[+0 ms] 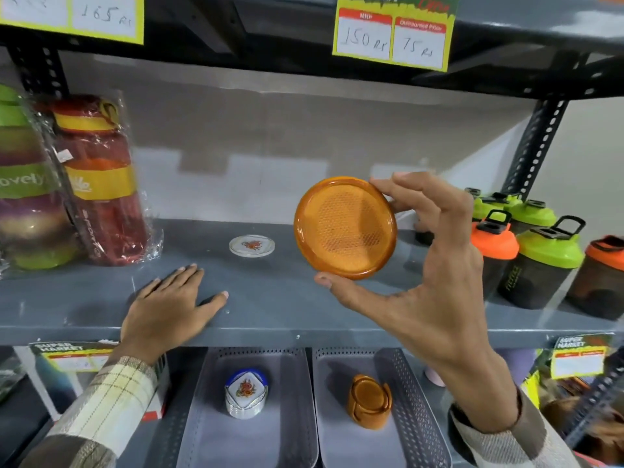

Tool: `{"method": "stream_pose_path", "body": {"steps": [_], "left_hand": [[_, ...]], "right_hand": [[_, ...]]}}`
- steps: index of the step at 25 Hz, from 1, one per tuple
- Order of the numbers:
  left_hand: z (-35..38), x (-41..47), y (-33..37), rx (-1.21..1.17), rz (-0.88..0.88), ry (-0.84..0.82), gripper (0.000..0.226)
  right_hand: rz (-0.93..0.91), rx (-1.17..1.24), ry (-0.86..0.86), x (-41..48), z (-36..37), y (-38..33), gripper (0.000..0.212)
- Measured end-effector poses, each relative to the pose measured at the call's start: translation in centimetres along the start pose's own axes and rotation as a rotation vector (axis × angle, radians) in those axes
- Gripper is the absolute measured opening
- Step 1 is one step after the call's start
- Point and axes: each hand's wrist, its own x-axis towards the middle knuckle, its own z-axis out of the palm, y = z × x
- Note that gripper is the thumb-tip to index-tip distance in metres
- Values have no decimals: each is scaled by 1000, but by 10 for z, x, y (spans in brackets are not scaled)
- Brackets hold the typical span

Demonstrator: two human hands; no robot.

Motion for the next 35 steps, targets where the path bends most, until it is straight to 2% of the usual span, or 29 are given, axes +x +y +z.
{"method": "stream_pose_path", "body": {"steps": [2, 4, 6, 11, 14, 17, 19, 20, 24, 31, 35], "left_hand": [[-1, 3, -2, -1, -3, -32, 94], [1, 5, -3, 25, 4, -69, 89], [4, 8, -6, 57, 9, -78, 87], [7, 11, -9, 73, 18, -66, 88], [5, 9, -6, 60, 21, -57, 84], [5, 8, -6, 52, 30, -56, 89], [5, 9, -8, 45, 27, -56, 96], [5, 8, -8, 42, 25, -53, 98], [3, 6, -4, 32, 22, -20, 95], [1, 5, -3, 36, 16, -20, 91], [0, 3, 0, 33, 13, -12, 84]], "right_hand": [[148, 171, -63, -22, 1, 0, 89], [362, 368, -207, -60, 5, 1, 82], [565, 433, -349, -108, 13, 10, 76], [895, 211, -472, -220, 41, 72, 68], [1058, 91, -477, -259, 57, 122, 67], [1234, -28, -470, -286, 71, 175, 86], [1246, -140, -493, -306, 81, 209, 104], [1241, -183, -513, -306, 84, 215, 104], [1258, -241, -572, -291, 90, 215, 79], [1284, -223, -613, -300, 99, 231, 71], [1277, -271, -657, -301, 103, 233, 76]]}}
